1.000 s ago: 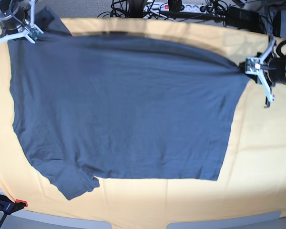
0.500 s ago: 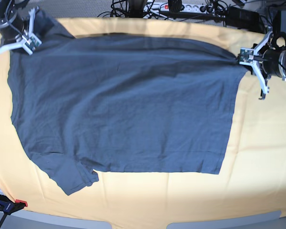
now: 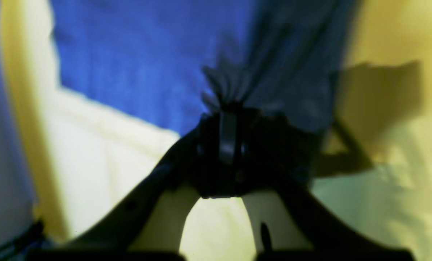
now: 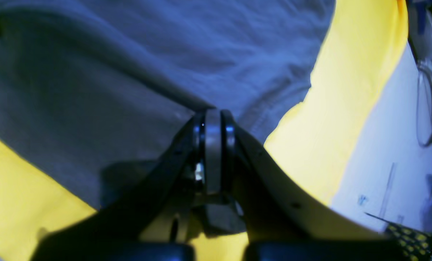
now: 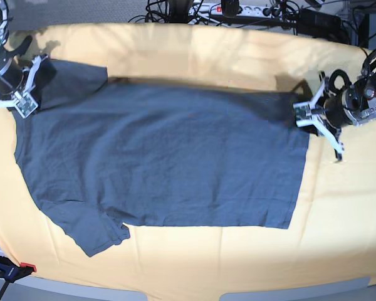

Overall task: Fold the T-shirt properly
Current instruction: 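Lower the held edge and fold it back over the shirt body, then hold the folded edge with both grippers and adjust the grip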

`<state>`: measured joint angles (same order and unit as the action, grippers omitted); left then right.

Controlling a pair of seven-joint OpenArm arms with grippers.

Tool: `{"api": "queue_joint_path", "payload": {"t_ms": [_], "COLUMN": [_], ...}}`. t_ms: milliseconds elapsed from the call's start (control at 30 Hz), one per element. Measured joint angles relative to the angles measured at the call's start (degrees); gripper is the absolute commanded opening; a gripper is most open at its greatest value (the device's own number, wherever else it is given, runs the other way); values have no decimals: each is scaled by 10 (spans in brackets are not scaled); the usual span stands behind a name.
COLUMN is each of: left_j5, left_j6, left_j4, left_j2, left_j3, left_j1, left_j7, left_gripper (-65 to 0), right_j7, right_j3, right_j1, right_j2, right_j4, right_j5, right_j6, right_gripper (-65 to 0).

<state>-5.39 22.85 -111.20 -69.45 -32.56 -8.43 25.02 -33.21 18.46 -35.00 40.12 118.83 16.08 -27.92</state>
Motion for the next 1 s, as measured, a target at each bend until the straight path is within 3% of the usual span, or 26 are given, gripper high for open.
{"api": "queue_joint_path", "payload": {"t_ms": [67, 233, 333, 400, 533, 833, 1000], "left_j5": [12, 20, 30, 74, 125, 156, 113], "left_j6": [-19, -44, -42, -42, -43, -37, -20], "left_j4": [14, 33, 42, 57, 81, 83, 83], "left_j2": [10, 38, 52, 56, 56, 61, 61], "left_j3": [0, 0, 0, 0, 0, 0, 0], "left_j1": [0, 0, 0, 0, 0, -45, -85], "left_j7": [-11, -23, -29, -61, -114, -173, -176], "left_gripper": [-650, -650, -650, -650, -650, -650, -650], "right_j7": [1, 0, 1, 0, 1, 0, 0], "right_j3": [-8, -78, -134, -156, -168, -169, -169], "right_j1": [25, 95, 137, 162, 192, 214, 214], "right_j2": [0, -1, -3, -3, -2, -3, -3], "right_j4": [-23, -77, -113, -134, -147, -147, -147], "right_j5": [15, 9, -45, -64, -67, -67, -67], "right_j6": [-12, -7, 15, 33, 40, 48, 48], "right_gripper": [-650, -650, -650, -650, -650, -650, -650]}}
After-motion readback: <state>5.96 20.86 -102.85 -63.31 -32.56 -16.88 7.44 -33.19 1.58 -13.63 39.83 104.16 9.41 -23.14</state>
